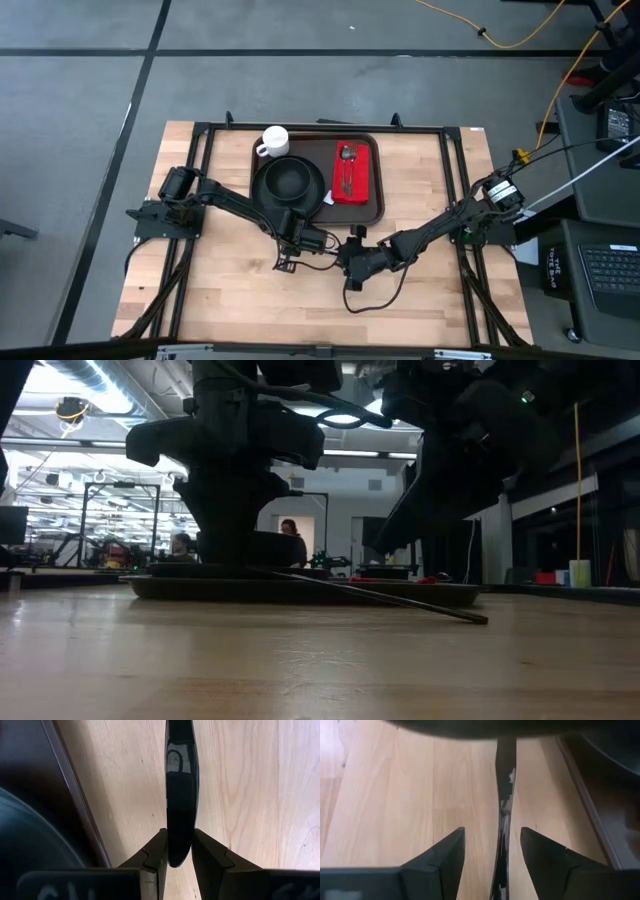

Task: Set up tray
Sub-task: Put the black table knife to the right of the black fork on top of the table napkin on the brown serving tray

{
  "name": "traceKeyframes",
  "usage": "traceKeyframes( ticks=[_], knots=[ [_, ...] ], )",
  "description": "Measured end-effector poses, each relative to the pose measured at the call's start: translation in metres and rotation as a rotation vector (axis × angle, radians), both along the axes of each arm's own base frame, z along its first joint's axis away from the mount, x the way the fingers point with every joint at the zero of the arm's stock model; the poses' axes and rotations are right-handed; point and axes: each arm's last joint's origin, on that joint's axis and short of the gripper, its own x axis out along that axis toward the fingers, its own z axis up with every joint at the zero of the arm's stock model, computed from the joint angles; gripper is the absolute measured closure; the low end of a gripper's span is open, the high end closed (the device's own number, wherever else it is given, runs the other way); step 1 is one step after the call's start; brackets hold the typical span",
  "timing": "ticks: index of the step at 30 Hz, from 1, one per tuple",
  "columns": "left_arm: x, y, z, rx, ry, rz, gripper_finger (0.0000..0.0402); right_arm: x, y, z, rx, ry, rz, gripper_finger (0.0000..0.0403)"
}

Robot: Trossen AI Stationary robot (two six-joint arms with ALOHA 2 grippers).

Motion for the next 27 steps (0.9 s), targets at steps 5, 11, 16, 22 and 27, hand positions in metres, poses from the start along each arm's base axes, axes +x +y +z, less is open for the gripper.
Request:
traceKeyframes(
  ticks=[5,11,16,22,27],
  knots=[
    [0.000,0.000,0.000,0.000,-0.001,0.000,0.0334,-0.001,0.002,0.000,-0.002,0.008,0.010,0.0207],
    [0.000,0.000,0.000,-0.001,-0.001,0.000,0.0334,-0.007,0.006,0.000,-0.022,0.038,0.032,0.0207],
    [0.000,0.000,0.000,-0.001,-0.002,-0.001,0.0334,-0.010,0.006,0.003,-0.040,0.046,0.013,0.0207],
    [0.000,0.000,0.000,-0.001,-0.002,-0.001,0.0334,-0.011,0.006,0.002,-0.036,0.048,0.002,0.0207],
    [0.000,0.000,0.000,-0.001,-0.002,-0.001,0.0334,-0.010,0.007,0.002,-0.046,0.038,0.018,0.0207]
  ],
)
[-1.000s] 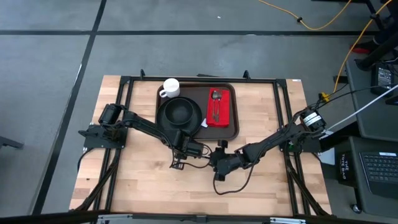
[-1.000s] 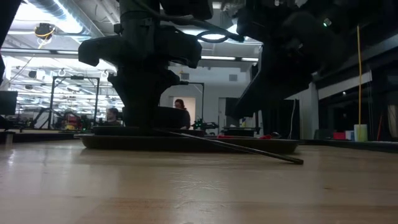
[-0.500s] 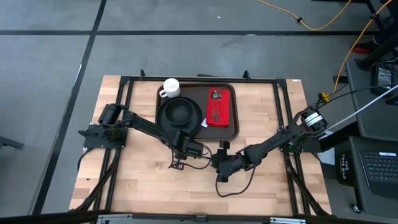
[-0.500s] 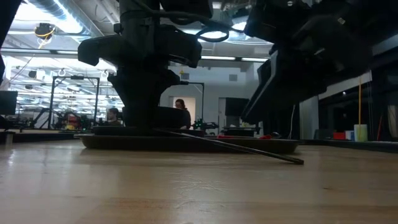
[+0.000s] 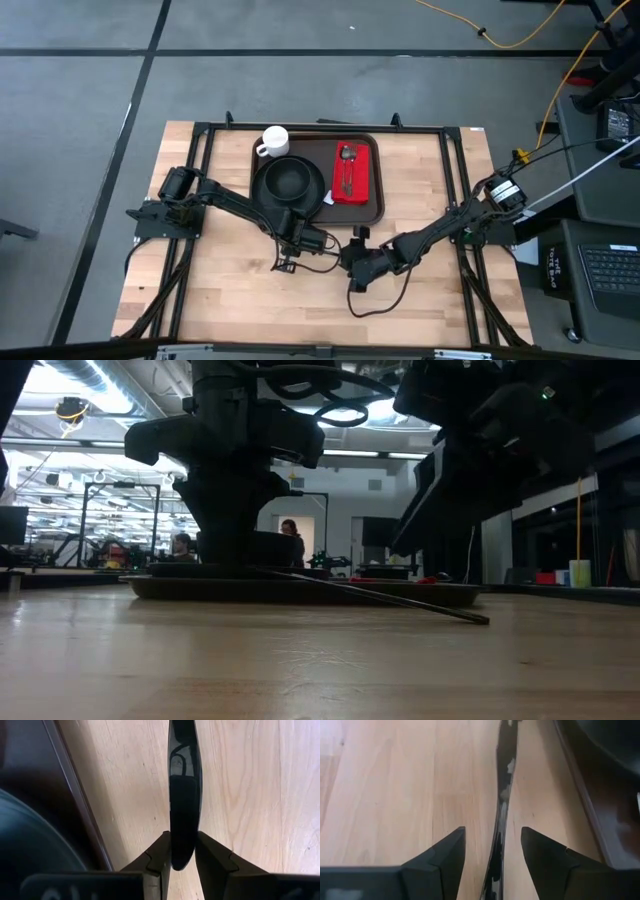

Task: Set up tray
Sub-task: Put the black table knife to the right of the black fork on top of the table napkin on the brown serving tray

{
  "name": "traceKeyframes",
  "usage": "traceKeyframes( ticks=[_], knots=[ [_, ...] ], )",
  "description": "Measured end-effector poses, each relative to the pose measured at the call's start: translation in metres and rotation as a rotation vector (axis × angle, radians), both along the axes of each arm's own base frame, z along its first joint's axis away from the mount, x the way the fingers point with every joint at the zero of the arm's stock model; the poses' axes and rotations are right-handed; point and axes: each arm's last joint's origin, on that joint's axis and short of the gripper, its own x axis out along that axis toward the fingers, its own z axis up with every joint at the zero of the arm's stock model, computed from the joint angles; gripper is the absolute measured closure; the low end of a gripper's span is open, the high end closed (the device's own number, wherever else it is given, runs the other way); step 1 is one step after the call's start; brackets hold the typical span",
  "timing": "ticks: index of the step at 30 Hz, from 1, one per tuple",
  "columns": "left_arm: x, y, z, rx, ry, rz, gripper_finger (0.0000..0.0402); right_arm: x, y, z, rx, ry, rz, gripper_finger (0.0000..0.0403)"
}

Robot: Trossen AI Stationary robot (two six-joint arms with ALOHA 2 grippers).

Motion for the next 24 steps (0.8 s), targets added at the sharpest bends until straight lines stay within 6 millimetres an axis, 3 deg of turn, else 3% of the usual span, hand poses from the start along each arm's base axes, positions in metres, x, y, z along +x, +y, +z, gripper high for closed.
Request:
traceKeyframes(
  ticks=[8,15,24],
  knots=[
    [0.000,0.000,0.000,0.000,0.000,0.000,0.0334,0.009,-0.007,0.004,0.003,-0.048,0.038,0.0207],
    [0.000,0.000,0.000,0.000,0.000,0.000,0.0334,0.018,-0.013,-0.011,-0.006,-0.027,0.044,0.0207],
    [0.000,0.000,0.000,-0.001,0.001,0.000,0.0334,0.024,-0.018,-0.014,0.018,-0.052,0.036,0.0207]
  ],
)
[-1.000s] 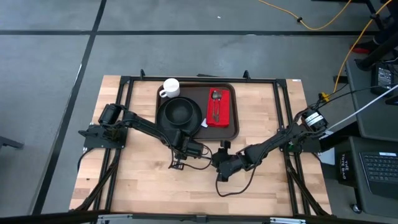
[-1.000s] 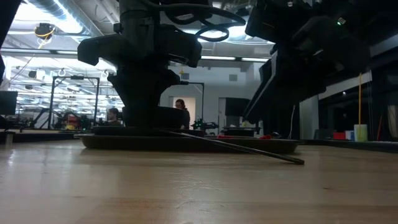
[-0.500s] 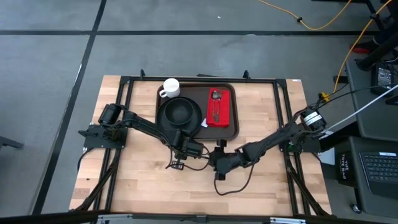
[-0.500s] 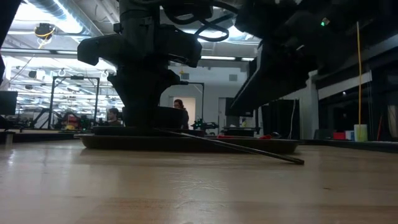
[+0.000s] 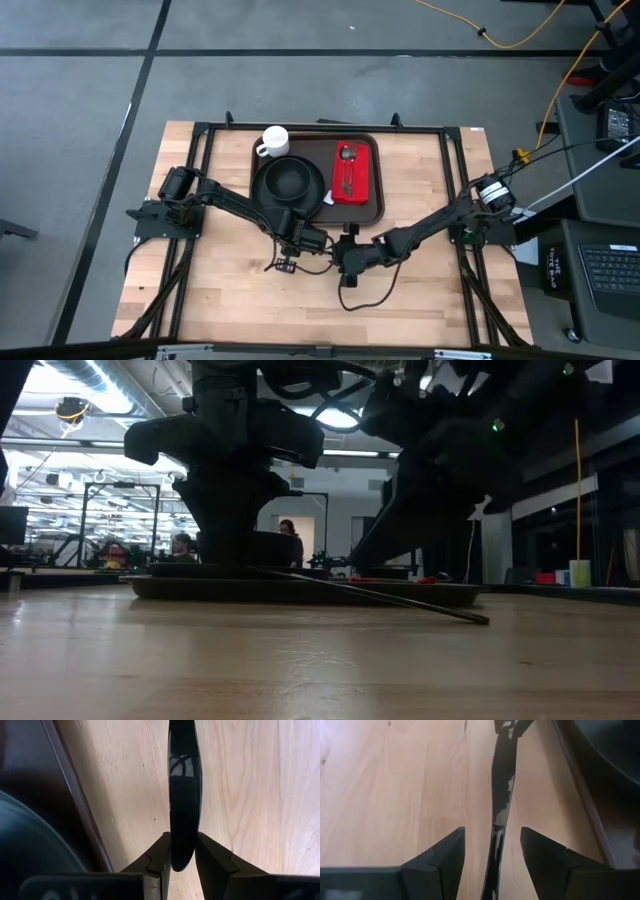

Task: Set up tray
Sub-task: Put the black table knife to the right of the black fork on top of the table napkin on the brown serving tray

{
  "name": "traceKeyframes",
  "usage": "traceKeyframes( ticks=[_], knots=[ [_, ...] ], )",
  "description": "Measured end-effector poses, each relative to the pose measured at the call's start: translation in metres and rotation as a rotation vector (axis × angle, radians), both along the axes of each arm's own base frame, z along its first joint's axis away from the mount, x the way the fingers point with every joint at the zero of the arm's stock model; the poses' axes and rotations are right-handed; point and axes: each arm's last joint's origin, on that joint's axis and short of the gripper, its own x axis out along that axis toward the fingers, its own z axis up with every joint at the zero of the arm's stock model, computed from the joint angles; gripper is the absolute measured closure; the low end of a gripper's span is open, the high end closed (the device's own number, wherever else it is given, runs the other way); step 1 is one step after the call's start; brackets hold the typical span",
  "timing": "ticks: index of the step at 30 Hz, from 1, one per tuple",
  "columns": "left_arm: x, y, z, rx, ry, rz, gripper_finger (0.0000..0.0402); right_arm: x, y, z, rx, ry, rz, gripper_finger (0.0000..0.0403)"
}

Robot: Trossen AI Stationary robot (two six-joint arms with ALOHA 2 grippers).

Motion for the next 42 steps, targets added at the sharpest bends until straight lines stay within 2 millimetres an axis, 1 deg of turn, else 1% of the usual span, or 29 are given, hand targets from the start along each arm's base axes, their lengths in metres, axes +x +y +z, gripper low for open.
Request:
traceKeyframes(
  ticks=[8,16,26,37,39,42],
  knots=[
    [0.000,0.000,0.000,-0.001,-0.001,0.000,0.0334,0.004,0.001,-0.014,-0.020,0.008,0.002,0.0207],
    [0.000,0.000,0.000,-0.001,-0.001,0.001,0.0334,0.004,0.000,-0.014,-0.028,0.003,-0.009,0.0207],
    [0.000,0.000,0.000,-0.001,-0.002,0.003,0.0334,0.007,0.001,-0.023,-0.020,0.001,-0.023,0.0207],
    [0.000,0.000,0.000,-0.001,-0.005,0.003,0.0334,0.009,-0.006,-0.024,0.004,0.009,-0.053,0.0207],
    [0.000,0.000,0.000,-0.001,-0.005,0.002,0.0334,0.009,-0.006,-0.024,0.006,0.008,-0.052,0.0210],
    [0.000,0.000,0.000,-0.001,-0.005,0.002,0.0334,0.009,-0.006,-0.024,0.018,0.012,-0.044,0.0224]
  ],
)
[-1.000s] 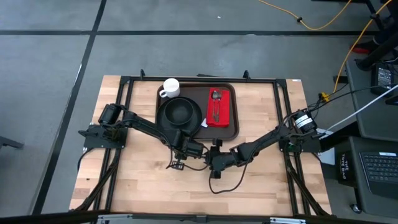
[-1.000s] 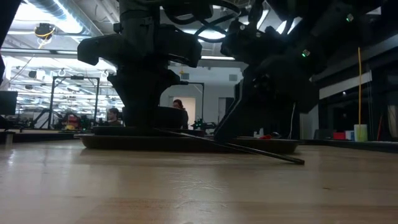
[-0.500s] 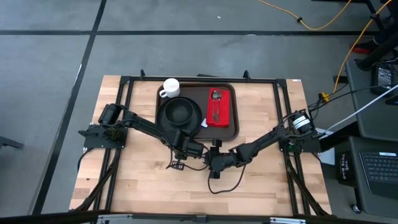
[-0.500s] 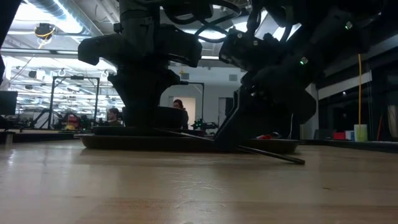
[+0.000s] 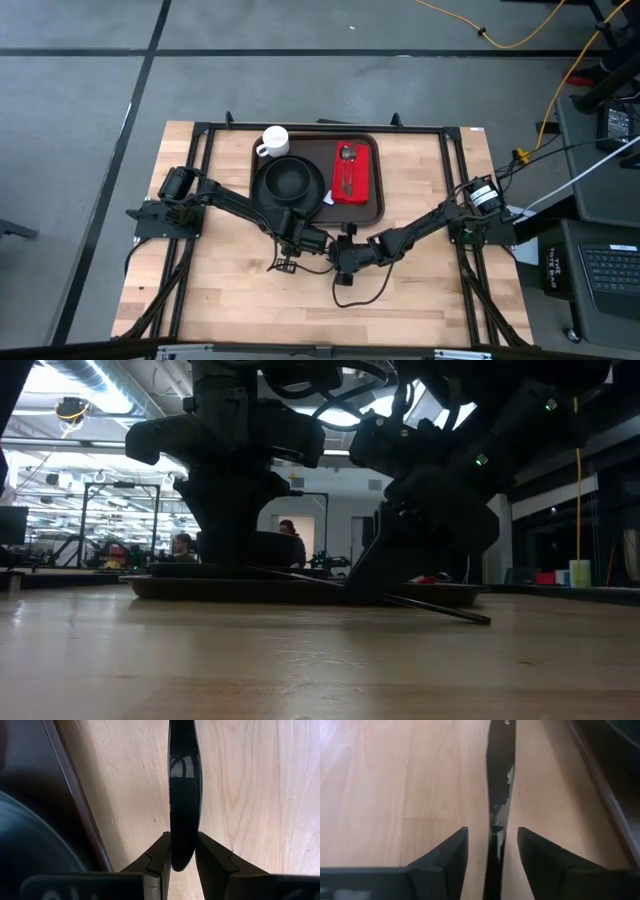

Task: Set up tray
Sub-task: Put the black table knife to the right of the black fork on top of the table napkin on the brown serving tray

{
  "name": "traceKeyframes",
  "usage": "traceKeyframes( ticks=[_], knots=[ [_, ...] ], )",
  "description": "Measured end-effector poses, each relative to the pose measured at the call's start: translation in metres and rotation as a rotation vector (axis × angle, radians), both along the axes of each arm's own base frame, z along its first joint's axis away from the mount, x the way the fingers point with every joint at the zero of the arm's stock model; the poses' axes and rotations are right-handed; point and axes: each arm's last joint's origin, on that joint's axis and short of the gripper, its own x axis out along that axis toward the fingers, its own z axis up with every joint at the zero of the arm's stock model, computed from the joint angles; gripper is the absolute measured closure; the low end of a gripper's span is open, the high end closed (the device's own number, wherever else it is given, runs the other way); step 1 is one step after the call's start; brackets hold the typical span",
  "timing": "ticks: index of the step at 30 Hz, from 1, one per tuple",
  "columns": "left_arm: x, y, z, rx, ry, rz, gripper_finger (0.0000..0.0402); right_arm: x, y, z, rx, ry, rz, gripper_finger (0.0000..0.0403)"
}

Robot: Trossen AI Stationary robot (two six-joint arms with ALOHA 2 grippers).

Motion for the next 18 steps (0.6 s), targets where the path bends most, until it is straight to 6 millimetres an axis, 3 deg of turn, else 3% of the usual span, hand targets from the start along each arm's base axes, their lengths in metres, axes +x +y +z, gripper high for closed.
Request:
traceKeyframes(
  ticks=[18],
  knots=[
    [0.0033,-0.0013,0.0065,-0.022,-0.010,-0.003,0.0334,-0.0001,-0.0001,-0.0003,0.007,0.007,0.010,0.0334]
  ],
)
